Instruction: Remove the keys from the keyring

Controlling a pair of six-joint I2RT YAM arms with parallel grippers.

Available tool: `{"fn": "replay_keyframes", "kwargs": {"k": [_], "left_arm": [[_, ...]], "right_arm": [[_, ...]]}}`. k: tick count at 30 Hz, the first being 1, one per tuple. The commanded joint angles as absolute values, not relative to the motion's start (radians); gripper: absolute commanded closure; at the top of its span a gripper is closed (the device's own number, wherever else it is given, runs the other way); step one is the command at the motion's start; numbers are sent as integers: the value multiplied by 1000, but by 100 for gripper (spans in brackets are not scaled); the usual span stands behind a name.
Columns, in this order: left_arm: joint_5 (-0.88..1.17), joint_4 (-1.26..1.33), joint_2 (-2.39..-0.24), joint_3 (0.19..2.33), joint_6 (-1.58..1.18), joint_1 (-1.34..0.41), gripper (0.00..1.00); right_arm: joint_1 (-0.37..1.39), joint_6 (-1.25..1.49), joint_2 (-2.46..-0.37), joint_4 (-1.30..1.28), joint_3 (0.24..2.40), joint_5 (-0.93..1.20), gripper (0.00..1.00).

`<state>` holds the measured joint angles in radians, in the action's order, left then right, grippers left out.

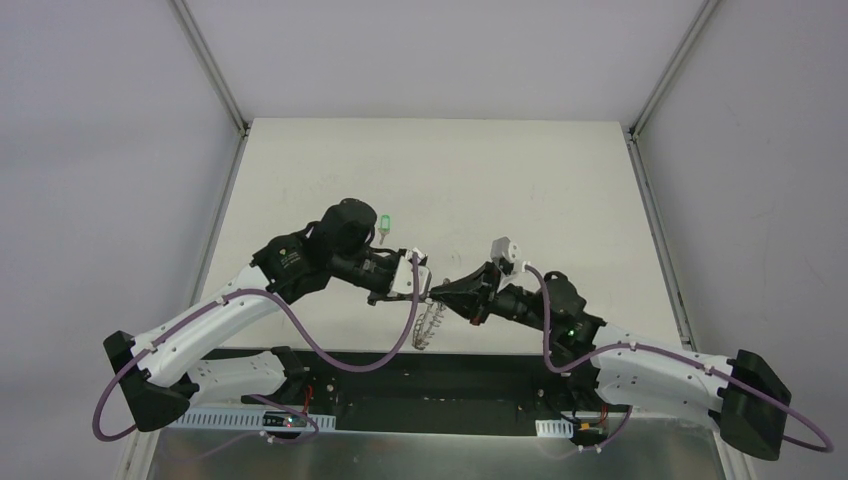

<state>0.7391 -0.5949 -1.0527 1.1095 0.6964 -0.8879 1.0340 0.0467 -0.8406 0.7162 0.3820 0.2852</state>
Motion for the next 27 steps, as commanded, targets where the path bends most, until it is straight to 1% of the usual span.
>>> {"fn": "replay_keyframes", "kwargs": {"k": [1,5,11,13,16,18,20,22,24,27], "left_arm": [[816,-574,-1041,1102,701,-898,100],[810,-574,-1041,1099,702,-897,100],[808,-574,-1043,1101,701,-897,100],[808,-574,-1042,1100,703,-898,100],[809,-574,-1041,1101,702,-896,100],[810,-574,-1040,1100,702,-897,100],[811,-574,-1040,1100,703,-897,100],[811,-574,-1039,1100,703,-897,100],[815,-574,-1040,1100,703,-896,100],[824,-574,-1040,1101,703,-897,100]], "right_arm": [[1034,135,-806,1089,337,50,100],[1034,133,-789,1199,270,-22,100],[1035,141,-781,1220,232,-28,100],[1035,131,-769,1195,229,-11,100],[1035,112,-739,1058,252,71,99],[1035,87,-720,951,278,130,88],[1035,52,-693,866,295,159,75],[1035,-7,-659,776,312,187,66],[1035,-106,-624,640,348,238,63],[1035,-269,-611,381,452,319,62]]}}
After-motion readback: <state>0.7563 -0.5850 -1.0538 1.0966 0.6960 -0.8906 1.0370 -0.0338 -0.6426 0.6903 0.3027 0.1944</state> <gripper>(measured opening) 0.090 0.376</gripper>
